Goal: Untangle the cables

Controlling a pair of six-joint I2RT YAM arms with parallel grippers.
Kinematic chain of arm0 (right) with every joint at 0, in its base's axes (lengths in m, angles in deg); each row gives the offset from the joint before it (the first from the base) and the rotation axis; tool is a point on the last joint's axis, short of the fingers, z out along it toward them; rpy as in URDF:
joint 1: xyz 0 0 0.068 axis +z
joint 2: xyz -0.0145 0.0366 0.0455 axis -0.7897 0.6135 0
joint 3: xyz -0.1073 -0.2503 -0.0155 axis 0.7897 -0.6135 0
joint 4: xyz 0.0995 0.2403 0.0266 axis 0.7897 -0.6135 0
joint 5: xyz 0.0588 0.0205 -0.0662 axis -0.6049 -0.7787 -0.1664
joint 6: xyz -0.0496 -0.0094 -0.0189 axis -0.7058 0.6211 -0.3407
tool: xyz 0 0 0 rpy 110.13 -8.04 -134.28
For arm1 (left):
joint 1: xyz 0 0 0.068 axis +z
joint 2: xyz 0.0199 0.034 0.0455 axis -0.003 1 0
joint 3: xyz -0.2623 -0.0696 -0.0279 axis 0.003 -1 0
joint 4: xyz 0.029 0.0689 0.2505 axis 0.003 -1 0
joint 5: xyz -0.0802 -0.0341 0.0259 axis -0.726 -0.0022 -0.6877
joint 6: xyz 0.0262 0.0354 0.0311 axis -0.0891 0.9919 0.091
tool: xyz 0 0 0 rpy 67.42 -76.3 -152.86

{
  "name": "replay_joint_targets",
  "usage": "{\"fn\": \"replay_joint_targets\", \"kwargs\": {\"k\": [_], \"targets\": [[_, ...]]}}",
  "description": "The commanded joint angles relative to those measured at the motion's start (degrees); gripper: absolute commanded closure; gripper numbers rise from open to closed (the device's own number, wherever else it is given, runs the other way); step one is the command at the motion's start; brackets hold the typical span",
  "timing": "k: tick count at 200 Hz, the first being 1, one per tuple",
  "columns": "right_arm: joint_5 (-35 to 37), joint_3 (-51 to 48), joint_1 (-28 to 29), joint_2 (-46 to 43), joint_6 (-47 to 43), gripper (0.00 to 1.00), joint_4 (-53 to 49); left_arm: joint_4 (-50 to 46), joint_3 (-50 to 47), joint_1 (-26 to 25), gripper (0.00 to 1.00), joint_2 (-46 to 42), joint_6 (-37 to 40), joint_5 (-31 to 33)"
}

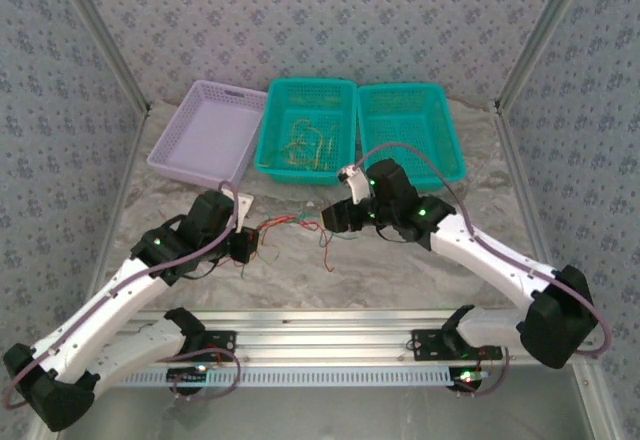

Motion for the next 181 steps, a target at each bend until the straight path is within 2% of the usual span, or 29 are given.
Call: {"fn": "replay_joint_targets", "kwargs": {"k": [1, 15, 41, 56, 82, 94, 127, 134, 163, 181], "targets": [[-1.03, 0.48, 0.49, 1.83, -1.12, 0.54, 1.61, -0.73, 0.21, 0.07, 1.00, -1.04, 0.09, 0.38], [-0.61, 0.22, 0.43, 2.29, -0.85, 0.59, 1.71, -0.71, 0.16, 0.09, 1.00, -1.05, 0.10, 0.39], [-3.67, -0.24, 0.48, 2.69, -0.22, 0.59, 2.91, -0.66, 0.21, 0.03, 1.00, -0.96, 0.17, 0.37], [-4.09, -0.07, 0.60, 3.05, -0.24, 0.63, 2.72, -0.69, 0.19, 0.06, 1.00, -0.87, 0.11, 0.40], [-5.95, 0.26, 0.33, 2.48, -0.26, 0.56, 2.14, -0.65, 0.20, 0.04, 1.00, -0.92, 0.10, 0.51], [-6.85, 0.18, 0.17, 2.26, -0.46, 0.62, 2.25, -0.67, 0.20, 0.05, 1.00, -0.96, 0.10, 0.45], [-8.81, -0.10, -0.15, 3.23, -0.33, 0.91, 1.53, -0.61, 0.16, 0.01, 1.00, -0.96, 0.10, 0.59], [-8.34, -0.22, -0.33, 3.02, -0.19, 1.00, 1.20, -0.58, 0.19, 0.08, 1.00, -0.96, 0.14, 0.59], [-1.01, -0.83, -3.61, -0.70, 0.65, 1.00, -0.89, -0.60, 0.21, 0.02, 1.00, -0.91, 0.16, 0.40], [2.03, -2.29, -9.13, -4.58, 3.75, 1.00, -0.84, -0.60, 0.20, -0.02, 1.00, -0.96, 0.17, 0.33]]}}
